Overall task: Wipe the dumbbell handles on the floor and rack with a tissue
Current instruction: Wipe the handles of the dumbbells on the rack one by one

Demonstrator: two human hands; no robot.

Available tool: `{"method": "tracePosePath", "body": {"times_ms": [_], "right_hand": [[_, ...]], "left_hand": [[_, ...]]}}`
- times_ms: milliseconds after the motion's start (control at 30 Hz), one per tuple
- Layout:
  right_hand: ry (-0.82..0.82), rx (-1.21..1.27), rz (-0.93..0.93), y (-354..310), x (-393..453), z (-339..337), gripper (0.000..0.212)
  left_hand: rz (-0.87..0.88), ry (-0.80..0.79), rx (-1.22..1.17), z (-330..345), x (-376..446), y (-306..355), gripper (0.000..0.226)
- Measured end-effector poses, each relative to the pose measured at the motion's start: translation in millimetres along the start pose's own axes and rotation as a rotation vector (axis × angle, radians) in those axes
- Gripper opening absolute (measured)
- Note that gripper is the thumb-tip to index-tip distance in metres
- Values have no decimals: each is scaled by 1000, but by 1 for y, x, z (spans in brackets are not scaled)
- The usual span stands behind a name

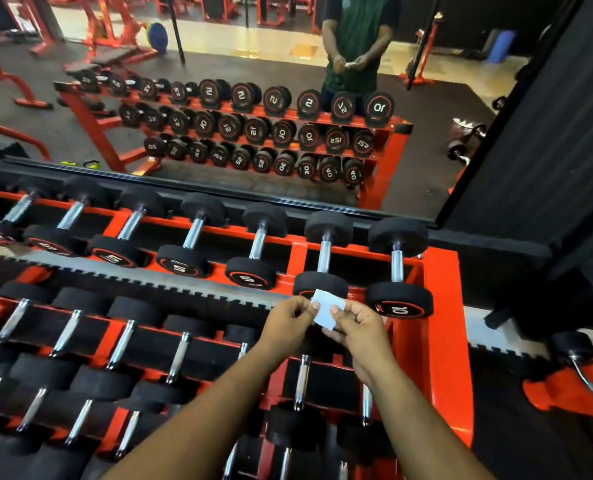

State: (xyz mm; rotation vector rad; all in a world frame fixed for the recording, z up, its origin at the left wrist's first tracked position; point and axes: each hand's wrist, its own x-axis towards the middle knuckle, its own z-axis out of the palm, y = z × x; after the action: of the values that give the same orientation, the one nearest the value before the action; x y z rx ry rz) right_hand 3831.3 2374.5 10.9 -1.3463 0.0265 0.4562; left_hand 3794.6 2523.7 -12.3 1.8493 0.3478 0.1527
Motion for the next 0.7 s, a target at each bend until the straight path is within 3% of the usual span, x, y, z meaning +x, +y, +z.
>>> {"method": "tracePosePath", "body": {"times_ms": [100,233,400,533,700], "right_hand": [[-27,39,20,-1,7,-20,16],[-47,62,78,2,24,-48,13],[7,-73,14,2,61,-76,15],[-37,-271,-84,-3,106,-83,20],[-83,-687,-302,-13,158,-73,25]], "left_hand": [[-24,4,-4,16,3,4,38],[-31,81,58,39,5,9,26],[-46,147,220,56,19,4,18],[-59,201,525,60,48,-2,53],[-163,139,677,66,94,-14,87]]}}
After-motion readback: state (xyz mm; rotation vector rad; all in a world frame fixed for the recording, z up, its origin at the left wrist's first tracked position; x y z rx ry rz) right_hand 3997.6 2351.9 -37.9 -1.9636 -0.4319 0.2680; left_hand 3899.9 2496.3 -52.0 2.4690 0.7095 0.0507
